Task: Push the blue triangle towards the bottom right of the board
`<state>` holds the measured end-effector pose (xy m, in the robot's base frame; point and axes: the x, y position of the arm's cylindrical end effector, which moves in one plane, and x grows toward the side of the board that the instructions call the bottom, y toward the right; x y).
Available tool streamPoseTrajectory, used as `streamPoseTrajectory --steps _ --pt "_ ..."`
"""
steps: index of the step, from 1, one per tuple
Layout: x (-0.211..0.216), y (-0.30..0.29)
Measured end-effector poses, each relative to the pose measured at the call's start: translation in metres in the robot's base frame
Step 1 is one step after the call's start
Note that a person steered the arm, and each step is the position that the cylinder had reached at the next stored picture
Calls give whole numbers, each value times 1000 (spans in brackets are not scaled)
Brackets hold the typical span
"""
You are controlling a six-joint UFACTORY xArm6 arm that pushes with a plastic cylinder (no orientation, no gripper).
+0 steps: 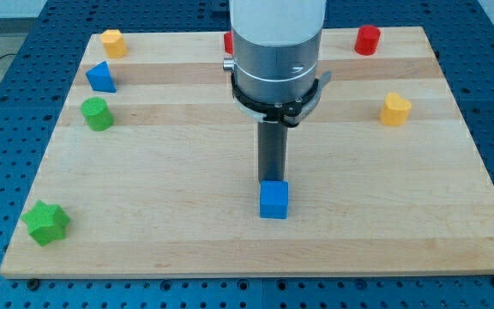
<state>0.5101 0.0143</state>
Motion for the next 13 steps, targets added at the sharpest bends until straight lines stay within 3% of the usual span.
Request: streamPoseTrajectory --steps 2,4,5,7,8,11,13 --pt "15 -1" --pt "-78 -44" --pt "-104 -93" --pt "-205 -156" --pt "-230 -187" --pt "-235 -318" --pt "-223 -319"
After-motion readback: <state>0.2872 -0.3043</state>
